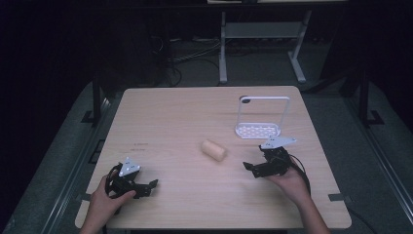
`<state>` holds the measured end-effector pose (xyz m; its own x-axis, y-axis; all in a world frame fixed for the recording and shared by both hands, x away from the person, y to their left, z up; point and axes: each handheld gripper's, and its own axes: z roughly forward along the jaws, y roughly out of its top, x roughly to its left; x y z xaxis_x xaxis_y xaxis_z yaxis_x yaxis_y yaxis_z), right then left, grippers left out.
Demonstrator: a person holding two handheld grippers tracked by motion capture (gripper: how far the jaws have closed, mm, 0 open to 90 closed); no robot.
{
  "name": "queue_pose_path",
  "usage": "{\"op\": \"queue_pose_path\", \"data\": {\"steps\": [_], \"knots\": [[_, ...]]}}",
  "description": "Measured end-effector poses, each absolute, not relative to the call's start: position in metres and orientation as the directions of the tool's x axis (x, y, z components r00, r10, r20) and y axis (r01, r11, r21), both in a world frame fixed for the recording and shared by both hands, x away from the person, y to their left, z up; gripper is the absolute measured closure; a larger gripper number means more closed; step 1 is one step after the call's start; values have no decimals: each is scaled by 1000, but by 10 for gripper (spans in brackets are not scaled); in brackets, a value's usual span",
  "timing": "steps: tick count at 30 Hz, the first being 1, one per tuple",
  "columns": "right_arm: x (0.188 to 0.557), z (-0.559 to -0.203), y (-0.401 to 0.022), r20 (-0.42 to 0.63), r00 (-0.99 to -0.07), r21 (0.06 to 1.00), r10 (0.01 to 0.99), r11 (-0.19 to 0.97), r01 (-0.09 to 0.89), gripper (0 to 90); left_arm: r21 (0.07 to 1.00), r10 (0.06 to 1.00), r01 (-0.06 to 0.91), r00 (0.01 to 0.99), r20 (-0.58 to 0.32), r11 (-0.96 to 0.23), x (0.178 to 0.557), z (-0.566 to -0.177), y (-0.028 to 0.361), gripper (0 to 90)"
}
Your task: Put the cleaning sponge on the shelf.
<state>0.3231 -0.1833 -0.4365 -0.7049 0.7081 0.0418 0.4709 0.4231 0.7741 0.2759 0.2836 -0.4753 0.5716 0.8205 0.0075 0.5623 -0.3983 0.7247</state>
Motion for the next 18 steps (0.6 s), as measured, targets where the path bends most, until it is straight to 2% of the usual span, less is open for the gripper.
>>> {"op": "queue_pose_path", "data": {"steps": [18], "knots": [[338,-428,-167,59,-728,778,683,425,462,84,725,821,562,571,8,-398,276,-475,284,127]]}}
